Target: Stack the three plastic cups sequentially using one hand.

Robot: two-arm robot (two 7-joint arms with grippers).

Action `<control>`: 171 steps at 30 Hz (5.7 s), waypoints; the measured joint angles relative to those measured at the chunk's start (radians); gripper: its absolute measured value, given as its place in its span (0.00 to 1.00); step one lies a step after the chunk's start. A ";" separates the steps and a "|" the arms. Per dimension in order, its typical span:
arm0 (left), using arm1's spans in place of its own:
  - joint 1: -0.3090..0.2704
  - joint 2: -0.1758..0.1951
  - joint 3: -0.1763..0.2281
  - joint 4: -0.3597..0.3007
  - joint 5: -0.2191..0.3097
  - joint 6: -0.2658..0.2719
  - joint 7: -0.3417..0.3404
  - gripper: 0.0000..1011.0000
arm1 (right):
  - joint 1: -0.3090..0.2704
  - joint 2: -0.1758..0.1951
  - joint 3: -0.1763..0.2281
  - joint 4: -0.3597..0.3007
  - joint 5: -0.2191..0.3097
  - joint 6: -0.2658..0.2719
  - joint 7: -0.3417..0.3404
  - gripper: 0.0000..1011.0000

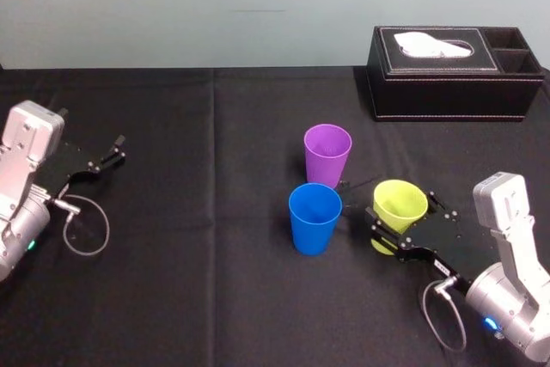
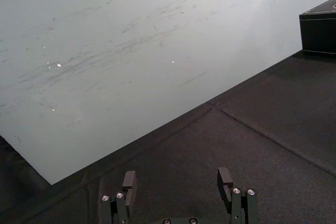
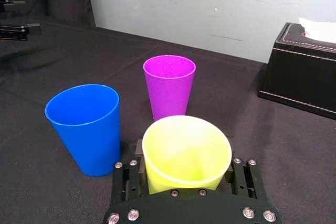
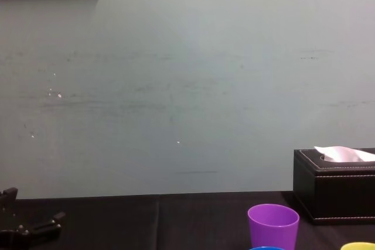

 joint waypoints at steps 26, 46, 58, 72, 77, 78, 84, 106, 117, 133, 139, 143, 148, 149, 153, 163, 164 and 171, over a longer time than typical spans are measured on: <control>0.000 0.000 0.000 0.000 0.000 0.000 0.000 1.00 | 0.056 -0.025 0.047 -0.049 -0.035 0.052 0.034 0.74; 0.000 0.000 0.000 0.000 0.000 0.000 0.000 1.00 | 0.362 -0.117 -0.033 0.092 -0.064 0.158 0.092 0.74; 0.000 0.000 0.000 0.000 0.000 0.000 0.000 1.00 | 0.458 -0.185 -0.086 0.235 -0.081 0.132 0.099 0.74; 0.000 0.000 0.000 0.000 0.000 0.000 0.000 1.00 | 0.478 -0.206 -0.096 0.306 -0.081 0.103 0.107 0.74; 0.000 0.000 0.000 0.000 0.000 0.000 0.000 1.00 | 0.475 -0.210 -0.099 0.320 -0.081 0.102 0.109 0.74; 0.000 0.000 0.000 0.000 0.000 0.000 0.000 1.00 | 0.474 -0.211 -0.099 0.321 -0.080 0.101 0.110 0.74; 0.000 0.000 0.000 0.000 0.000 0.000 0.000 1.00 | 0.467 -0.210 -0.099 0.317 -0.077 0.100 0.112 0.74; 0.000 0.000 0.000 0.000 0.000 0.000 0.000 1.00 | 0.424 -0.200 -0.109 0.282 -0.055 0.118 0.121 0.74; 0.000 0.000 0.000 0.000 0.000 0.000 0.000 1.00 | 0.425 -0.202 -0.114 0.296 -0.056 0.115 0.120 0.74; 0.000 0.000 0.000 0.000 0.000 0.000 0.000 1.00 | 0.425 -0.203 -0.115 0.300 -0.056 0.114 0.120 0.82; 0.000 0.000 0.000 0.000 0.000 0.000 0.000 1.00 | 0.425 -0.203 -0.115 0.300 -0.057 0.114 0.120 0.96; 0.000 0.000 0.000 0.000 0.000 0.000 0.000 1.00 | 0.425 -0.203 -0.115 0.300 -0.057 0.114 0.120 0.99; 0.000 0.000 0.000 0.000 0.000 0.000 0.000 1.00 | 0.425 -0.203 -0.115 0.300 -0.057 0.114 0.120 0.99; 0.000 0.000 0.000 0.000 0.000 0.000 0.000 1.00 | 0.425 -0.203 -0.115 0.299 -0.057 0.114 0.120 0.99; 0.000 0.000 0.000 0.000 0.000 0.000 0.000 1.00 | 0.425 -0.203 -0.115 0.299 -0.057 0.114 0.119 0.99; 0.000 0.000 0.000 0.000 0.000 0.000 0.000 1.00 | 0.416 -0.191 -0.106 0.259 -0.066 0.097 0.111 0.99; 0.000 0.000 0.000 0.000 0.000 0.000 0.000 1.00 | 0.415 -0.189 -0.104 0.255 -0.066 0.095 0.110 0.99; 0.000 0.000 0.000 0.000 0.000 0.000 0.000 1.00 | 0.392 -0.170 -0.086 0.201 -0.061 0.090 0.110 0.99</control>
